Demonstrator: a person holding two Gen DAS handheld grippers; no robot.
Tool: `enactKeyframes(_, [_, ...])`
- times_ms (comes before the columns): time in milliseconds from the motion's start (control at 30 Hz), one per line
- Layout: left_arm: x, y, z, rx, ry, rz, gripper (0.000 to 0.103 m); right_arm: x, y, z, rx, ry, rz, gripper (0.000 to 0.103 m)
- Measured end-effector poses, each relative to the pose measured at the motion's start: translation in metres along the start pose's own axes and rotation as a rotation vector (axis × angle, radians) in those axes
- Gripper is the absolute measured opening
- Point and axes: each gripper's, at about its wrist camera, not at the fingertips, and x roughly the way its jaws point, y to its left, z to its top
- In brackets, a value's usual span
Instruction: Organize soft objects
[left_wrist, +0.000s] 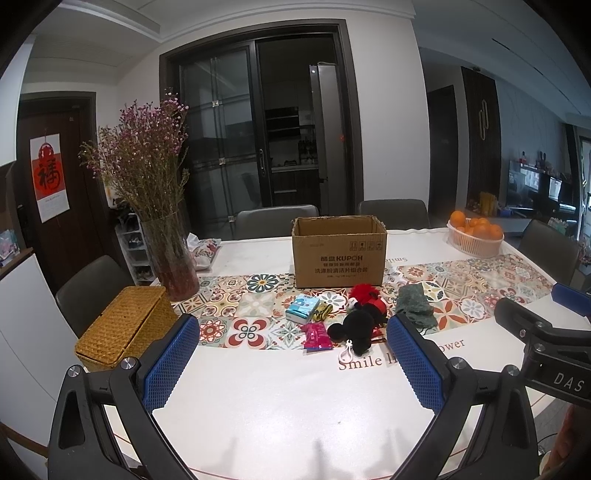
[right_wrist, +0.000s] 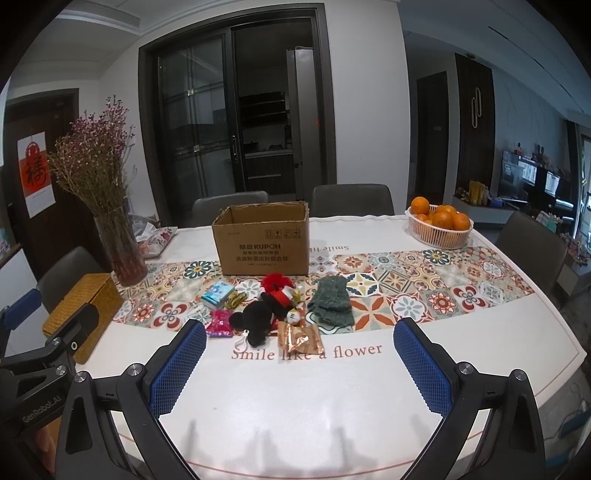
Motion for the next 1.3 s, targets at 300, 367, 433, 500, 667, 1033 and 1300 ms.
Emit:
enactKeyframes(300, [0.004,-0.003,-0.001,0.002,-0.002,-0.003,0.103,0.003,-0.001,0.0,0.001,0.004,-0.001,0.103])
enactKeyframes(367, [0.004,-0.003,-0.001,0.003,-0.001,-0.005,0.103,0.003,0.0,0.001,0.001,0.005,-0.003,0.103])
enactKeyframes(433, [0.005,-0.003,-0.001,0.002,0.001,-0.01,0.103,0.004,-0.001,0.0,0.003,0.005,-0.005,0.103])
enactKeyframes(500, [0.005,-0.003,-0.001,0.002,-0.001,-0.01,0.103,0.004,-0.001,0.001,0.004,0.006,-0.005,0.103])
enactKeyframes(667, [0.008,-0.002,0.0,-0.002,-0.006,-0.009,0.103,0.007,-0.001,0.003,-0.004,0.005,-0.004,0.103])
enactKeyframes(1033, [0.037,-0.002,-0.003,0.0,0.06,-0.057,0.103,0.033,0.001,0.004,-0.002,0.056,-0.008,0.103])
enactKeyframes(1300, [0.08,-0.004,-0.003,0.058,0.105,-0.077,0.103,0.081,0.004,0.002,0.025,0.15,-0.011,0.103])
